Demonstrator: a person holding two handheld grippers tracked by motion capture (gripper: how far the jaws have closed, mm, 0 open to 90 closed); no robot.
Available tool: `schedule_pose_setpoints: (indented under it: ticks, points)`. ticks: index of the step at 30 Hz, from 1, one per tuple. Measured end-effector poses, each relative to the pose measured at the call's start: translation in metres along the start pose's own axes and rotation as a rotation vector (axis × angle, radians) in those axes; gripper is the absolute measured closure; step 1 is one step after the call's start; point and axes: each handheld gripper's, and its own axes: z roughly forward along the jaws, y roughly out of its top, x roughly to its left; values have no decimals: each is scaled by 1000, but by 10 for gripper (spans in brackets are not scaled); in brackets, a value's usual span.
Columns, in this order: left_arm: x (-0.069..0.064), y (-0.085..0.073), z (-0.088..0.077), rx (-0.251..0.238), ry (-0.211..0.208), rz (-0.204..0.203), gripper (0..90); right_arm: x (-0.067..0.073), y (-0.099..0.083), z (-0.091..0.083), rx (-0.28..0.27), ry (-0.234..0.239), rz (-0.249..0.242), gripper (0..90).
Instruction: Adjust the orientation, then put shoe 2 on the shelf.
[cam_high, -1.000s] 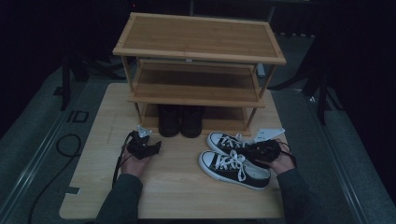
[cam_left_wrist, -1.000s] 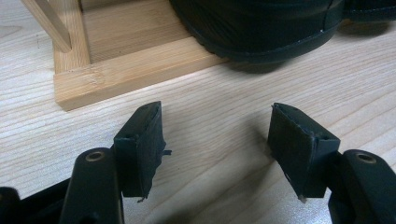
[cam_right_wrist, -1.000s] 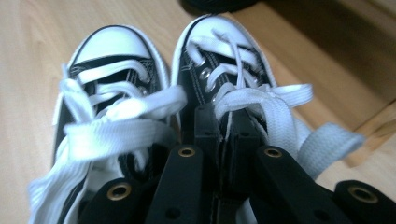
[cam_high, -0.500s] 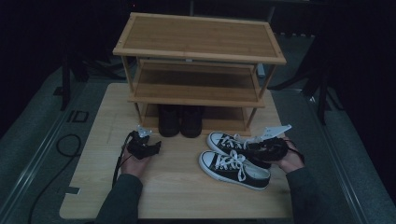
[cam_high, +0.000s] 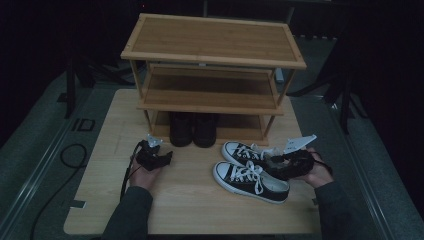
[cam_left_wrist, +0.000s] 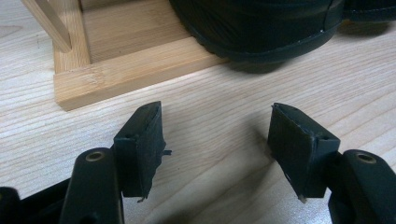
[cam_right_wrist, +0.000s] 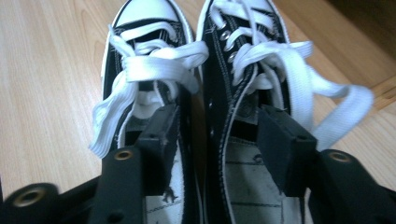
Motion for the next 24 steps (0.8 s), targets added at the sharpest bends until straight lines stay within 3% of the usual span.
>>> schedule_pose_setpoints:
  ticks: [4,11,24]
  points:
    - [0,0,0,0,0,0,360,4,0,4,22,13,-14,425]
    - [0,0,0,0,0,0,360,5,2,9,44,-11,-17,414]
    - [0,0,0,0,0,0,360,9,7,18,86,-29,-43,490]
